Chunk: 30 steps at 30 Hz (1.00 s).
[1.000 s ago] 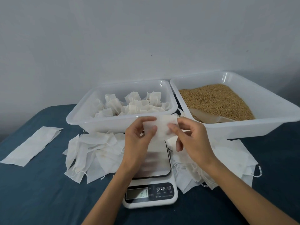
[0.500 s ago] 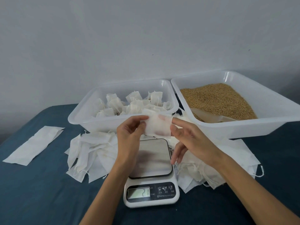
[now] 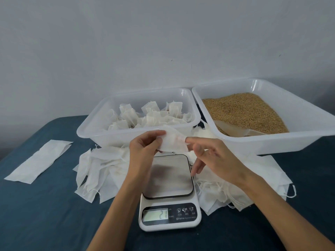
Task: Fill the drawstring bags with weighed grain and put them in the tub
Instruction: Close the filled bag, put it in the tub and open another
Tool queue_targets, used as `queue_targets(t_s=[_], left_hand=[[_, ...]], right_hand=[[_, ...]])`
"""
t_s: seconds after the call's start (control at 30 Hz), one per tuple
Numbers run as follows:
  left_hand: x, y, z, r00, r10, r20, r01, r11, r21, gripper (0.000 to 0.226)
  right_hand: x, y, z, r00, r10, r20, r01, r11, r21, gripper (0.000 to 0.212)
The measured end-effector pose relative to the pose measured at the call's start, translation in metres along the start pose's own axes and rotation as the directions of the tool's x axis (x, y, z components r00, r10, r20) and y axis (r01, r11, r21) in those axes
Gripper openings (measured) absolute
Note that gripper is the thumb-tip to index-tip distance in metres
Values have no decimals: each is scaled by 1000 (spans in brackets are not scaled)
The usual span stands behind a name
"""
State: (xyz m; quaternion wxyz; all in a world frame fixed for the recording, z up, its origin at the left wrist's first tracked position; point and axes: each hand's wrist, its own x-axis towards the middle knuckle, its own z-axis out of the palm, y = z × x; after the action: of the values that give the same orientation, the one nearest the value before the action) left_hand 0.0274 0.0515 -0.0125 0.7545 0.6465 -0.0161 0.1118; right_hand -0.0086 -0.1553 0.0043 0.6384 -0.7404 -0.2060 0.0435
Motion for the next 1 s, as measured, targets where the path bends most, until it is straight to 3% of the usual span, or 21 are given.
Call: queue_targets(t_s=[0.1, 0.2, 0.27, 0.37, 0.47, 0.53, 0.67, 0.77, 0.83, 1.0], left_hand=[[0, 1, -1, 999, 17, -27, -16, 999, 43, 28], [-3, 9, -2, 981, 192, -13, -185, 961, 205, 23], [-8, 15, 0, 946, 283, 155, -317, 906, 281, 35], [-20, 12, 11, 895, 161, 417, -352, 828, 437, 68], [-28, 0, 24, 858, 152, 490, -430, 734, 525, 70], [-30, -1, 29, 894, 177, 412, -379, 789, 483, 58], [-31, 3, 28, 959, 107, 261, -176, 949, 260, 38], [-32, 6, 27, 965, 15, 261, -32, 997, 63, 33], [-33, 6, 28, 960, 22, 278, -42, 997, 65, 32], [-36, 5, 32, 959, -14, 282, 8, 1000, 22, 38]], right_hand=[[-1, -1, -3, 998, 14, 68, -13, 1000, -12, 66], [-1, -5, -7, 990, 56, 130, -58, 998, 11, 74], [0, -10, -13, 982, 120, 148, -121, 993, -4, 86], [6, -23, -22, 965, 202, 169, -182, 975, -123, 98], [15, -44, -25, 945, 233, 228, -168, 947, -273, 95], [20, -59, -22, 956, 176, 234, -80, 926, -368, 78], [25, -77, -29, 986, -130, 102, 160, 897, -413, 6], [26, -74, -55, 979, -194, -63, 141, 865, -481, 8], [28, -63, -78, 978, -155, -140, 54, 833, -551, 4], [35, -26, -143, 964, -117, -238, -116, 621, -775, 17]])
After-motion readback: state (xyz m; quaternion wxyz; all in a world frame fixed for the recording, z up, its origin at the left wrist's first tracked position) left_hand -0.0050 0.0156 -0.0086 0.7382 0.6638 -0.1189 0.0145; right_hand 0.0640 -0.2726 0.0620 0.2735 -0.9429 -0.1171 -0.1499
